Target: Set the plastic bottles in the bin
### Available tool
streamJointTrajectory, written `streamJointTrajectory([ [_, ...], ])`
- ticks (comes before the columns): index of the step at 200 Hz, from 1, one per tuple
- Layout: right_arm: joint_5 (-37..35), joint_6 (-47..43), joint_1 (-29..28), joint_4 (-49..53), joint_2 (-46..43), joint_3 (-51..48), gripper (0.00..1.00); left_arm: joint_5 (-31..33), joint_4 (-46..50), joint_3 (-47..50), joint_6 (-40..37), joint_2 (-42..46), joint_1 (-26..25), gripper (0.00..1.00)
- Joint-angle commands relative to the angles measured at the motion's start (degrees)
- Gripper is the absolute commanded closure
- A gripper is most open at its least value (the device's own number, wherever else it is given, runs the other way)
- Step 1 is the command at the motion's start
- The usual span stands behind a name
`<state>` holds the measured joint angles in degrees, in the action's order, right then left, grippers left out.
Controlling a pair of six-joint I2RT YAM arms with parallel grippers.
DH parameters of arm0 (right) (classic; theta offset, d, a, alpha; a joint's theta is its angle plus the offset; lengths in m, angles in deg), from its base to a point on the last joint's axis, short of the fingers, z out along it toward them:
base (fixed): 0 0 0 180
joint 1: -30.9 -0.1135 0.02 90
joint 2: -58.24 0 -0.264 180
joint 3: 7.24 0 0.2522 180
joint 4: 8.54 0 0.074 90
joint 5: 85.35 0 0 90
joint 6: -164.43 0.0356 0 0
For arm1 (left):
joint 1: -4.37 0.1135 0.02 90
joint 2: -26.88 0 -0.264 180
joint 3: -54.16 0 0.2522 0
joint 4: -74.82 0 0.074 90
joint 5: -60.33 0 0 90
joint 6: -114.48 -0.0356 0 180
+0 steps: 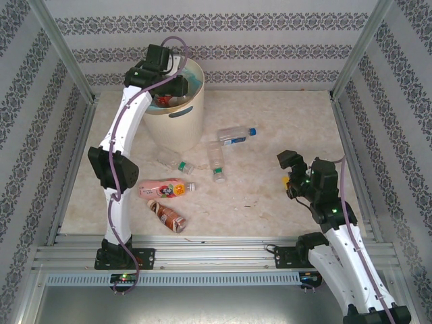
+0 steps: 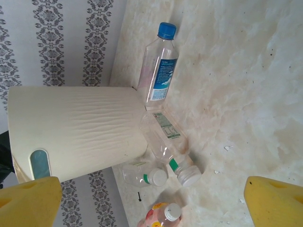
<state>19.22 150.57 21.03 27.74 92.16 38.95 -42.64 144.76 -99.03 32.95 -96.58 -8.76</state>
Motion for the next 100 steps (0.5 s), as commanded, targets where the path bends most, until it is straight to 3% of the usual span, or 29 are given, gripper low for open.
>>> streamJointTrajectory([
  [1,-1.1,-0.7,-1.1,0.3,0.2,2.4,0.02,1.6,6.2,-1.7,1.5,-3.8,3.4,0.8],
  [22,-2.2,-2.2,-2.2,1.8,0.9,4.4,0.02,-0.4,5.0,-5.4,3.7,-1.4,3.7,0.58],
  [44,-3.2,-3.5,-3.5,2.7,1.5,6.2,0.02,0.1,2.2,-6.1,4.9,3.5,3.6,0.44],
  [100,-5.6,-5.3,-6.2,3.0,3.6,7.9,0.02,4.7,0.8,-3.6,2.9,15.3,3.7,0.4],
])
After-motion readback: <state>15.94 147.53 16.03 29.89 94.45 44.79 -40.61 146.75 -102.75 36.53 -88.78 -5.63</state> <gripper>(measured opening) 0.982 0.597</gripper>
